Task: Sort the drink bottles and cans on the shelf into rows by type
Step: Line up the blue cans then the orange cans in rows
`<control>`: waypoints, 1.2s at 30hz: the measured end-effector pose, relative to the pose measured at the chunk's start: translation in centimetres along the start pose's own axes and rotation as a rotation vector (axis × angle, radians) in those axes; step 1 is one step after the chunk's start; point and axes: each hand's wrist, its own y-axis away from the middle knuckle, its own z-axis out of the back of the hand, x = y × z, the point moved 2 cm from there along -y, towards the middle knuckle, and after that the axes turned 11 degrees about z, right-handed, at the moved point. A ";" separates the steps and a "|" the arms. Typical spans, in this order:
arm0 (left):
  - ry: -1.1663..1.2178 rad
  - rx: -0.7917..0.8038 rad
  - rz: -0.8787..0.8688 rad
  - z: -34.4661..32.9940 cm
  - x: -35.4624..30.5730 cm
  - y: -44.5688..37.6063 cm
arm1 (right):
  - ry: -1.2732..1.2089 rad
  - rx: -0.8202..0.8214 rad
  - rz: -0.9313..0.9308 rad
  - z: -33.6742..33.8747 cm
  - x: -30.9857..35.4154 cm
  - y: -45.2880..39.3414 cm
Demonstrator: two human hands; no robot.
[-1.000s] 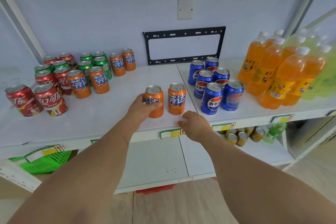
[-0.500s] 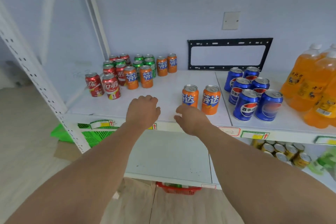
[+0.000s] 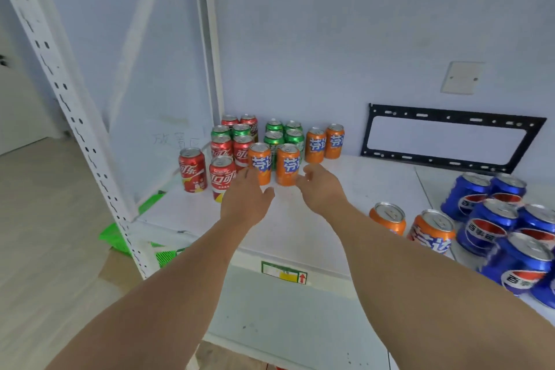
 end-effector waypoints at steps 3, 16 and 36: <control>0.192 0.097 0.063 -1.9 0.4 -3.2 | -0.051 -0.046 -0.046 -1.3 -0.3 -3.6; 0.775 0.108 0.265 -8.2 1.5 -11.2 | -0.319 -0.050 -0.118 -5.3 -4.0 -12.8; 0.947 0.265 0.390 -11.8 -1.0 -12.0 | -0.550 -0.031 -0.279 1.9 -8.1 -12.6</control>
